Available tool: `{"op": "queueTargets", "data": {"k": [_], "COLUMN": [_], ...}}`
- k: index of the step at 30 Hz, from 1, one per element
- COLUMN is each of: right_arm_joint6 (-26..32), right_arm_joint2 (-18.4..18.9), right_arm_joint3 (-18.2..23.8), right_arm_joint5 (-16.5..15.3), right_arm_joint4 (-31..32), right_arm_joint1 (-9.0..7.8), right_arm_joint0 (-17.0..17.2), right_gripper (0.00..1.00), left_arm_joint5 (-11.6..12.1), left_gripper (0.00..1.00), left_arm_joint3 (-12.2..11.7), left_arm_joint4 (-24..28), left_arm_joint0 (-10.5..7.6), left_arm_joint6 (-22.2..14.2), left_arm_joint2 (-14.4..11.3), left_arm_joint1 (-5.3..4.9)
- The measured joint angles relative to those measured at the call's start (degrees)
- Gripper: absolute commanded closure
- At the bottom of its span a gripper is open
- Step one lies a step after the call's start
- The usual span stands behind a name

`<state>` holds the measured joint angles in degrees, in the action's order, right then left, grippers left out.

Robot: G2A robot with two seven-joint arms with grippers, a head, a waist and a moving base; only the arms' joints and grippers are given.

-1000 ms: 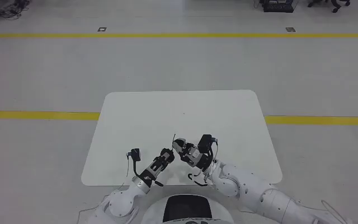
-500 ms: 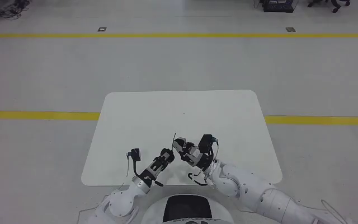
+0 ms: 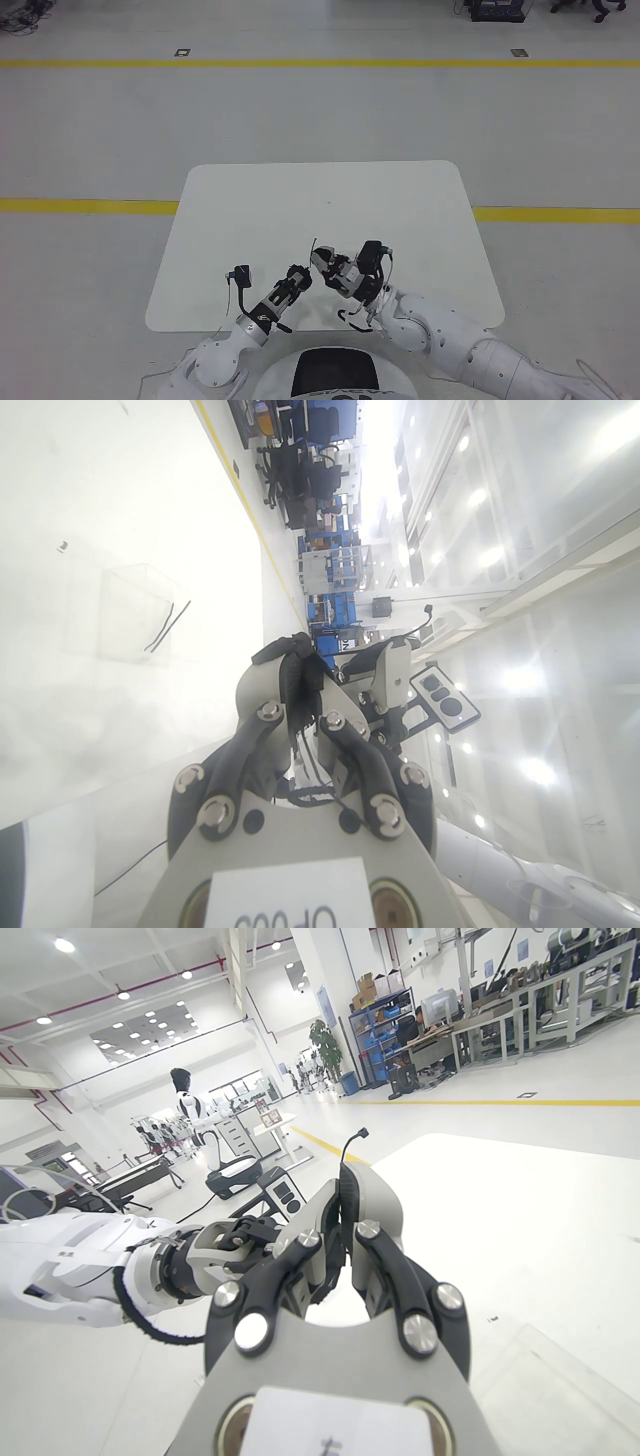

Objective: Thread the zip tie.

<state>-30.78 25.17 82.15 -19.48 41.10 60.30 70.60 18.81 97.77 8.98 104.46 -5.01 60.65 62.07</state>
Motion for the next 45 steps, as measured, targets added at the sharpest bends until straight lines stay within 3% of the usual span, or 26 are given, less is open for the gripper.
{"op": "queueTargets", "data": {"k": [45], "right_arm_joint6": [1.0], "right_arm_joint2": [0.3], "right_arm_joint3": [0.0], "right_arm_joint5": [0.0], "right_arm_joint4": [0.5], "right_arm_joint1": [0.24], "right_arm_joint0": [0.3], "right_gripper": [1.00], "left_arm_joint5": [0.0], "left_gripper": [1.00], "left_arm_joint3": [0.0], "left_arm_joint4": [0.0], "left_arm_joint0": [0.00], "left_arm_joint6": [0.0], "left_arm_joint2": [0.0], "left_arm_joint1": [0.00]}}
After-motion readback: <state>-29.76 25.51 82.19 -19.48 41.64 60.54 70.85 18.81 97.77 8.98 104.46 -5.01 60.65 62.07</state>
